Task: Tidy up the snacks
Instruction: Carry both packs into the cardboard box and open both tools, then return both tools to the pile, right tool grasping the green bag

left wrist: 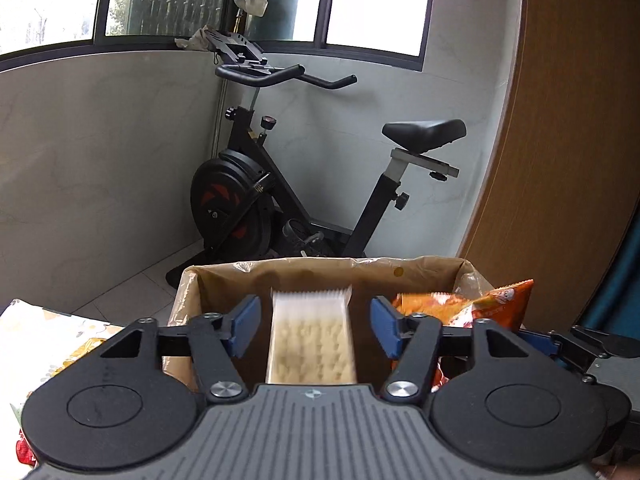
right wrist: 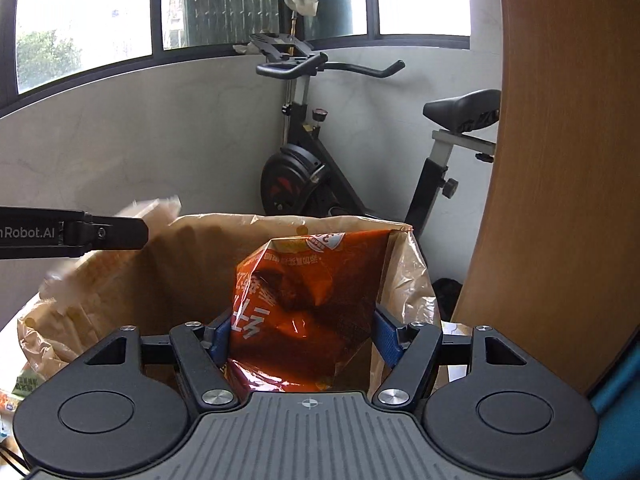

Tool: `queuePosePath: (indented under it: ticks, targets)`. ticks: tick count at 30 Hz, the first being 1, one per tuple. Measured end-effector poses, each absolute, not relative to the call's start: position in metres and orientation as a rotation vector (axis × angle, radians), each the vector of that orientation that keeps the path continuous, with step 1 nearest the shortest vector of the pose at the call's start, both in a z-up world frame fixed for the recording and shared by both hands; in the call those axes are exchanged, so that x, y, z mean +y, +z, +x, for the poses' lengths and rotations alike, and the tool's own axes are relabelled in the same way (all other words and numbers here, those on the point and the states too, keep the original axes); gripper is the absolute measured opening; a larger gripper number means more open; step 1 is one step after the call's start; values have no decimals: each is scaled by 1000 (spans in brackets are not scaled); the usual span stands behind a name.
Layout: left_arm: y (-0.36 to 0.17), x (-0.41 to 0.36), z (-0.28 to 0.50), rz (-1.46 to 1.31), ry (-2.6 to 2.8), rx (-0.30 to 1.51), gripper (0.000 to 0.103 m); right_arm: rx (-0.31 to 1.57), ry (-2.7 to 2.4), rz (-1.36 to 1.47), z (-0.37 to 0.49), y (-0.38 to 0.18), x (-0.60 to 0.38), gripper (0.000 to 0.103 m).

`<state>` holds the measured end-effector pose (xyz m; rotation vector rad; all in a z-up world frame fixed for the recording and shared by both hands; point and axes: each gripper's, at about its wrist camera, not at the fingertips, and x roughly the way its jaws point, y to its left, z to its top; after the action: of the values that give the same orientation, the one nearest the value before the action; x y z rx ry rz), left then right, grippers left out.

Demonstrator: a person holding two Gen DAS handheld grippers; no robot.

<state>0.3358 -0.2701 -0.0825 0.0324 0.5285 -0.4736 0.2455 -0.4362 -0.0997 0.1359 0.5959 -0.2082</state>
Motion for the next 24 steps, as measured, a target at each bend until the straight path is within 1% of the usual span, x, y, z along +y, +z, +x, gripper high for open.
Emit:
queuePosePath:
  ticks: [1,2,3,4,6,13,19,24]
  targets:
    - [-83,-270,337,31,-469,525,80,597,-214,129,245,-101,-436,67]
    - [-83,-269,340,29,-463,524,81,596,-218,124,245,-102,-435,71]
    - [-83,-267,341,27,-460,529,82,595,-218,124,244,-102,-435,78]
    - [-83,-265,341,23,-458,534,82,592,-216,130,244,-102,-438,80]
    - [-80,-257,340,16,-457,543,82,585,-218,145,240,-101,-438,89]
    - [-70,-205,325,-26,-470,540,82,514,-208,201,214,-86,-418,89]
    - [-56,-122,295,4,-402,496,82,444,-129,268,191,-75,-380,89]
    - [-56,-45,274,17,-297,489,82,415,-60,299,183,-76,-342,89]
